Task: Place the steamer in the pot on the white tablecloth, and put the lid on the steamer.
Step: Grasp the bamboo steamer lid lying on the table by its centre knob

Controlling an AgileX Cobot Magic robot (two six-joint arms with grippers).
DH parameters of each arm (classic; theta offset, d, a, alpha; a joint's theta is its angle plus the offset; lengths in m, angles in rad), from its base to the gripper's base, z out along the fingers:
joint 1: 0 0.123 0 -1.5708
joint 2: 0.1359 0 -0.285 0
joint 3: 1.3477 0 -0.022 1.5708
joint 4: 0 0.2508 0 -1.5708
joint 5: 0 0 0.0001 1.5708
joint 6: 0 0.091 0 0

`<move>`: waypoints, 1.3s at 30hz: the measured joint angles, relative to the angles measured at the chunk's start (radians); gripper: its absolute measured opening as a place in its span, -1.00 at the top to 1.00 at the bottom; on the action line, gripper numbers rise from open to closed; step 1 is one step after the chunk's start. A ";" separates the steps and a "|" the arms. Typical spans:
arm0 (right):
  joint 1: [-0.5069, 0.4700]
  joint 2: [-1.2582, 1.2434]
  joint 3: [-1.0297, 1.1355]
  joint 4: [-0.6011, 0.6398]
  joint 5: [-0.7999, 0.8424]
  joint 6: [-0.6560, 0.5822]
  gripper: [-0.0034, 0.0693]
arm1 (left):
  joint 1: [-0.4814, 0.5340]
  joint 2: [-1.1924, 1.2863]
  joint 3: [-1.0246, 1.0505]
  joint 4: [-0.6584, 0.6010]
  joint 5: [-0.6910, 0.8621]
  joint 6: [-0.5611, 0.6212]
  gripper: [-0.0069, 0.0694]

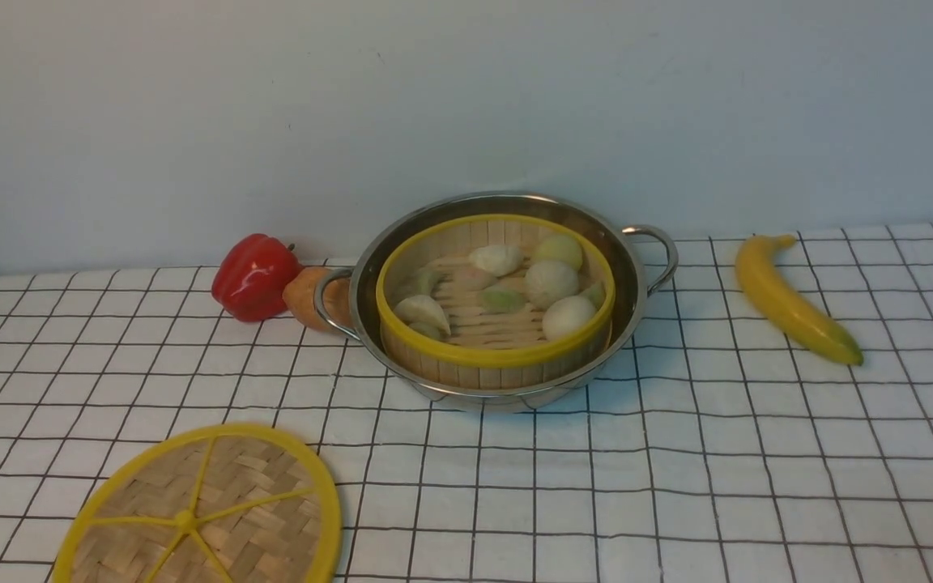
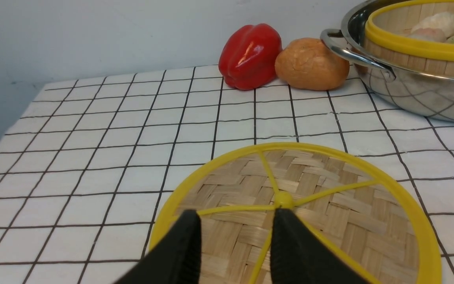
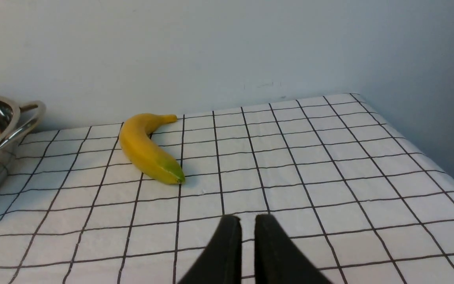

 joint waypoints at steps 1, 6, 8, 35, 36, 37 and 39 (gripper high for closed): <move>0.013 0.000 0.000 0.000 0.006 -0.008 0.69 | 0.000 0.000 0.000 0.000 0.000 0.000 0.18; 0.064 0.000 0.000 0.000 0.011 -0.018 0.65 | 0.000 0.000 0.000 0.000 0.000 0.000 0.18; 0.092 0.000 0.000 0.000 0.011 -0.020 0.63 | 0.000 0.000 0.000 0.000 0.000 0.000 0.18; 0.135 0.000 0.000 0.000 0.007 -0.022 0.42 | 0.000 0.000 0.001 -0.058 -0.268 0.005 0.18; 0.135 0.000 0.000 0.000 0.007 -0.022 0.41 | 0.000 0.000 0.001 -0.103 -0.326 -0.026 0.18; 0.135 0.000 0.000 0.000 0.007 -0.022 0.40 | 0.000 0.000 0.001 -0.153 -0.375 -0.067 0.18; 0.135 0.000 0.000 0.000 0.007 -0.022 0.38 | 0.000 0.000 0.001 -0.236 -0.448 -0.151 0.18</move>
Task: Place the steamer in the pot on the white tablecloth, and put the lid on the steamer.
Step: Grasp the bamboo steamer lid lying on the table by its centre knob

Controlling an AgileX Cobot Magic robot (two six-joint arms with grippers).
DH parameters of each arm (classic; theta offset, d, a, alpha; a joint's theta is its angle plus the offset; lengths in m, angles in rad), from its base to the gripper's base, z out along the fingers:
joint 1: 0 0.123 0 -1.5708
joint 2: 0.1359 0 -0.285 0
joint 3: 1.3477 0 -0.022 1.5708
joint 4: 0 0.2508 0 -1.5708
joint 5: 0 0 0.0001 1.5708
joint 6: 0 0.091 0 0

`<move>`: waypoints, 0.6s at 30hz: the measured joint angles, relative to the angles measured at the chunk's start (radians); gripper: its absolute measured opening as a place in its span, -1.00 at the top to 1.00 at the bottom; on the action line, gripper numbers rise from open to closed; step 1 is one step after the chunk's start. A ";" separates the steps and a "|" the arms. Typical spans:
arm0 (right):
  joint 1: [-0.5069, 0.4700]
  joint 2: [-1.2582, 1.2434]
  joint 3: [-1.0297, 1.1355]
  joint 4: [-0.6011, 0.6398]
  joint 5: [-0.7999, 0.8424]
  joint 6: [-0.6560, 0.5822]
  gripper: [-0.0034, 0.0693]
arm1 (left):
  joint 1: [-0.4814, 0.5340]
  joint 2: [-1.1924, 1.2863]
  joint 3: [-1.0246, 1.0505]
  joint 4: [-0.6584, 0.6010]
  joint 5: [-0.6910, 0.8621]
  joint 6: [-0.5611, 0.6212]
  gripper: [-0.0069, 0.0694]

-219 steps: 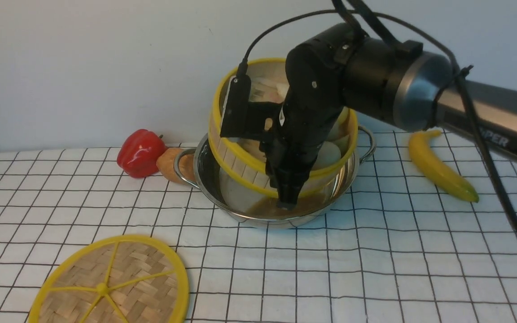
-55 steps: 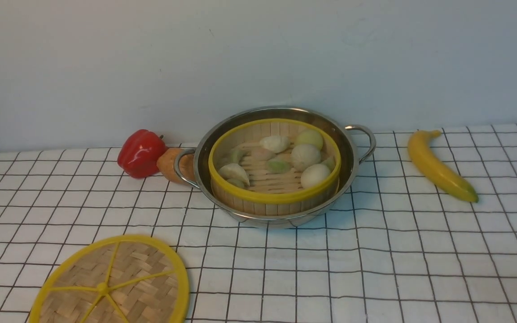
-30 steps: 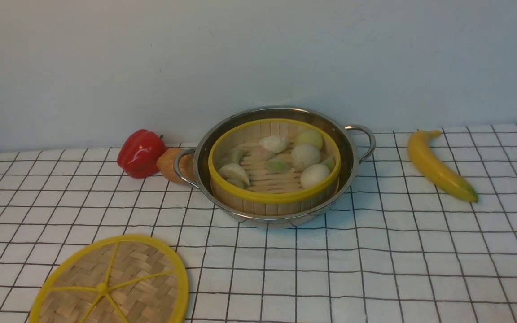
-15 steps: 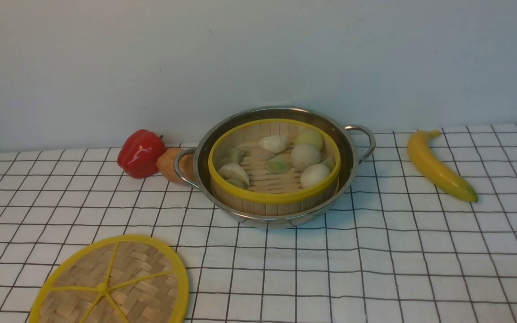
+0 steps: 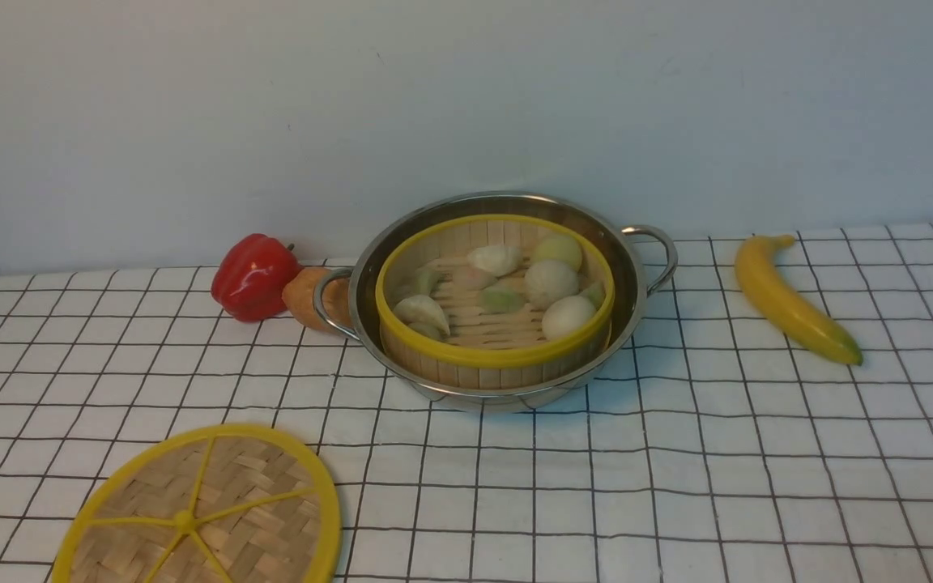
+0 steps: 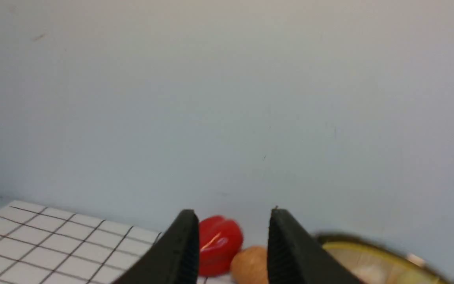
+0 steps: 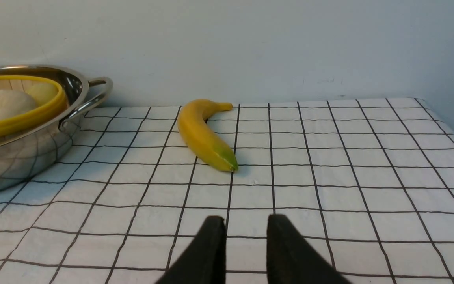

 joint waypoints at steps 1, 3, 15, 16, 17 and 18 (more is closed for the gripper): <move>0.000 0.000 0.000 0.000 0.000 0.000 0.37 | 0.000 0.000 0.000 -0.019 -0.017 -0.028 0.18; 0.000 0.000 0.000 0.000 0.000 0.000 0.36 | 0.000 0.000 0.000 -0.038 -0.021 -0.060 0.18; 0.000 0.000 0.000 0.000 0.000 -0.004 0.28 | 0.000 0.242 -0.209 -0.052 0.319 0.004 0.18; 0.000 0.000 0.000 0.000 0.000 -0.004 0.27 | 0.000 0.271 -0.245 -0.052 0.355 0.028 0.18; 0.000 0.000 0.000 0.000 0.000 -0.004 0.27 | 0.000 0.280 -0.254 -0.052 0.365 0.036 0.18; 0.000 0.000 0.000 0.000 0.000 -0.004 0.26 | 0.000 0.383 -0.354 -0.052 0.498 0.115 0.18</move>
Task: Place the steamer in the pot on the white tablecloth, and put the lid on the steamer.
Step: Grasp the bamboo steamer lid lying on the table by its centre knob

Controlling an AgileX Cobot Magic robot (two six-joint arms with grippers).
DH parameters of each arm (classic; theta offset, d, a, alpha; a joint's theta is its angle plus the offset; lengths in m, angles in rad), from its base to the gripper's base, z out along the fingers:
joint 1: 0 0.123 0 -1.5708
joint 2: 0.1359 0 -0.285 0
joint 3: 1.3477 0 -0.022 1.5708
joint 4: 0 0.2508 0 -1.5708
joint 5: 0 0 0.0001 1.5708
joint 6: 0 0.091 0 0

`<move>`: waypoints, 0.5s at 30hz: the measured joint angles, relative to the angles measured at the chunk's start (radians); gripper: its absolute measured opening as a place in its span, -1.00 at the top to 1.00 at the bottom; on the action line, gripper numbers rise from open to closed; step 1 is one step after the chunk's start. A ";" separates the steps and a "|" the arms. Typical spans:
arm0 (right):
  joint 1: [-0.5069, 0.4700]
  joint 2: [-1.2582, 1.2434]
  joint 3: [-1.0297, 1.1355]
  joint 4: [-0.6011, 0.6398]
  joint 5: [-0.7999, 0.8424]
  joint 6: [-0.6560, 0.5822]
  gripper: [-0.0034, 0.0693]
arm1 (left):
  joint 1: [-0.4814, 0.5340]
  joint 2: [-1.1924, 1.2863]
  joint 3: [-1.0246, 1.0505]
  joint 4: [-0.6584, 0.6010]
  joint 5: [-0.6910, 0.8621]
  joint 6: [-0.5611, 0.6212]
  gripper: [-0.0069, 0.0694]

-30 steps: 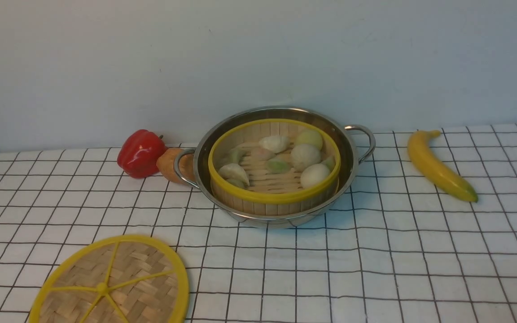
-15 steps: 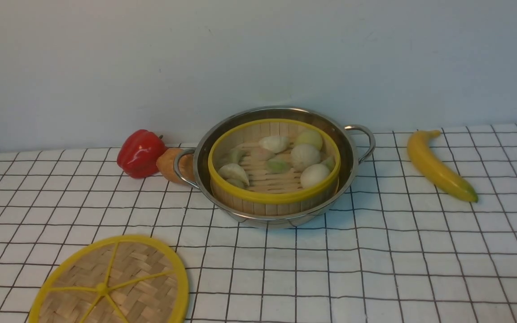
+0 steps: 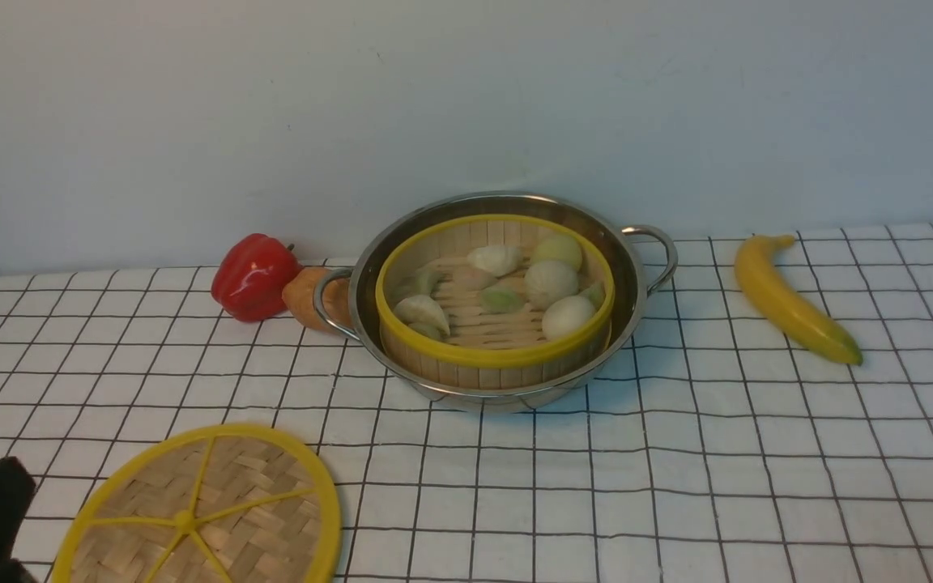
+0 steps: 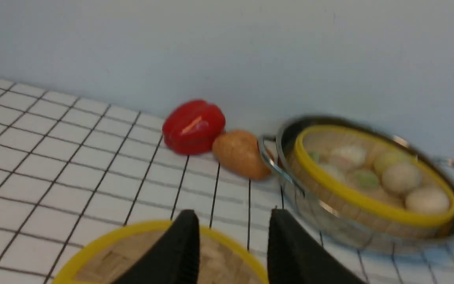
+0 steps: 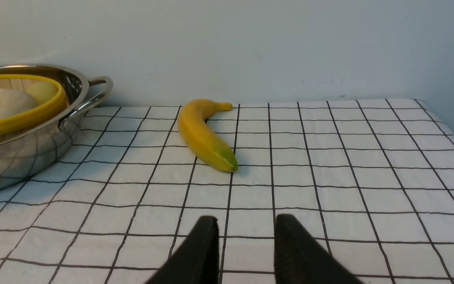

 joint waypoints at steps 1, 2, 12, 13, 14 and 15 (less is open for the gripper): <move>0.000 0.000 0.000 0.000 0.000 0.000 0.26 | 0.000 0.044 -0.042 0.000 0.063 0.029 0.18; 0.000 0.000 0.000 0.000 0.000 0.000 0.25 | 0.000 0.102 -0.092 0.000 0.146 0.061 0.18; 0.000 0.000 0.000 0.000 0.000 -0.001 0.25 | 0.000 0.602 -0.350 0.033 0.498 0.202 0.18; 0.000 0.000 0.000 0.000 0.000 -0.001 0.25 | 0.000 0.652 -0.361 0.046 0.498 0.203 0.18; 0.000 0.000 0.000 0.000 0.000 -0.001 0.25 | 0.000 0.703 -0.374 0.061 0.498 0.203 0.18; 0.000 0.000 0.000 0.000 0.000 -0.001 0.25 | 0.000 0.744 -0.388 0.074 0.498 0.204 0.18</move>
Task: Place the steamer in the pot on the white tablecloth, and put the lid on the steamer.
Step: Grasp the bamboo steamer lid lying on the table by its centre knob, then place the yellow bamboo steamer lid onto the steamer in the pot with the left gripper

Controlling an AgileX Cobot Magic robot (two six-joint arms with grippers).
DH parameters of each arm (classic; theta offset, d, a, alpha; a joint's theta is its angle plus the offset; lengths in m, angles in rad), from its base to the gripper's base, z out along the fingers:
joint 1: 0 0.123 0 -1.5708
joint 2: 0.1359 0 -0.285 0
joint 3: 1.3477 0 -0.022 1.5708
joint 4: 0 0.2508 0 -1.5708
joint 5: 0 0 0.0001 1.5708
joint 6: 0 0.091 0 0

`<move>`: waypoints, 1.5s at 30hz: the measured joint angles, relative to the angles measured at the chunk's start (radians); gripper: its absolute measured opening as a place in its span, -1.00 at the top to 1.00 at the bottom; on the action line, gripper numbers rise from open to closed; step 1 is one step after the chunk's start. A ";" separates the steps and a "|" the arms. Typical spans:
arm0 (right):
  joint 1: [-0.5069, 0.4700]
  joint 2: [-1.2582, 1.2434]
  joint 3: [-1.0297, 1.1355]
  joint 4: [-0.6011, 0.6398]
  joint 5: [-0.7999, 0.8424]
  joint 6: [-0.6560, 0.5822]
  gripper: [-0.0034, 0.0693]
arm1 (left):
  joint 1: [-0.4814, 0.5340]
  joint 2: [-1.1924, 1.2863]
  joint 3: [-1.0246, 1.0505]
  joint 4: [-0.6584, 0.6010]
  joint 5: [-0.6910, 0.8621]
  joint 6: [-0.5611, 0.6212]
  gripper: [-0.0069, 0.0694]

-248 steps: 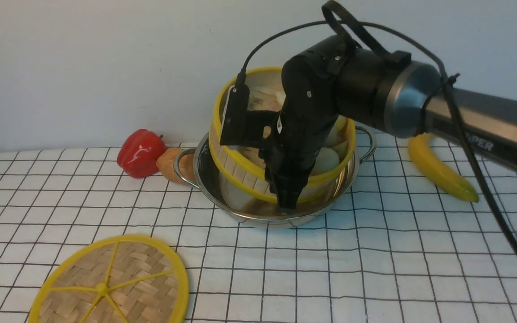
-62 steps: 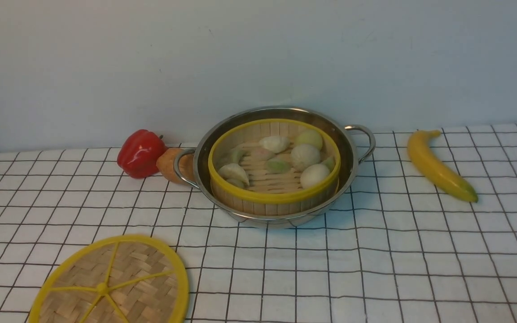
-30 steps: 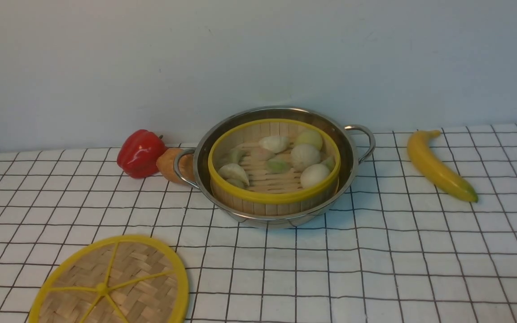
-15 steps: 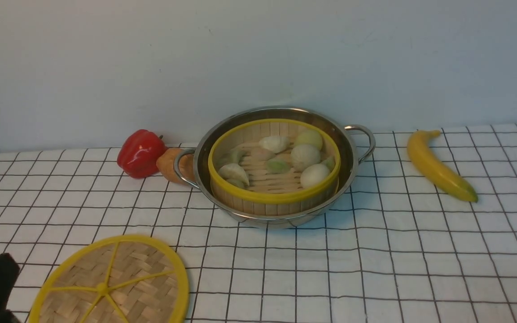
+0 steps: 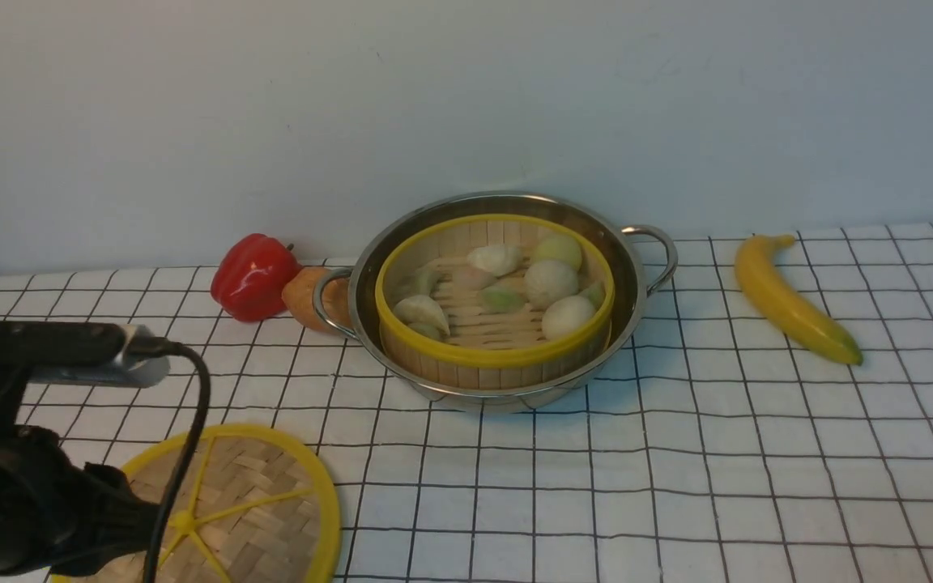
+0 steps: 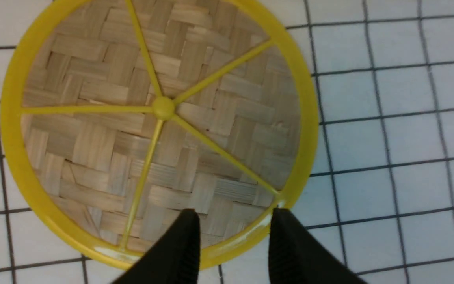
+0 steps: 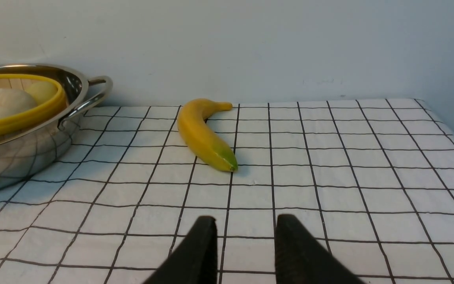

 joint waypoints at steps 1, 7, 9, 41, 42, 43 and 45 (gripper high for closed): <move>0.000 0.000 0.000 0.000 0.000 -0.001 0.25 | 0.000 0.061 -0.018 0.018 -0.001 0.001 0.18; 0.000 0.000 0.000 0.000 0.000 -0.001 0.25 | 0.000 0.307 -0.107 0.051 -0.006 0.029 0.10; 0.000 0.000 0.000 0.000 0.000 -0.001 0.25 | 0.000 0.352 -0.129 0.039 -0.009 0.040 0.03; 0.000 0.000 0.000 0.000 0.000 0.016 0.25 | 0.000 0.467 -0.341 0.062 0.026 0.161 0.50; 0.000 0.000 0.000 0.000 0.000 0.016 0.25 | 0.000 0.447 -0.374 0.062 0.030 0.200 0.50; 0.000 0.000 0.000 0.000 0.000 0.016 0.25 | 0.000 0.430 -0.417 0.058 0.030 0.260 0.50; 0.000 0.000 0.000 0.000 0.000 0.016 0.25 | 0.000 0.407 -0.509 0.047 0.034 0.425 0.50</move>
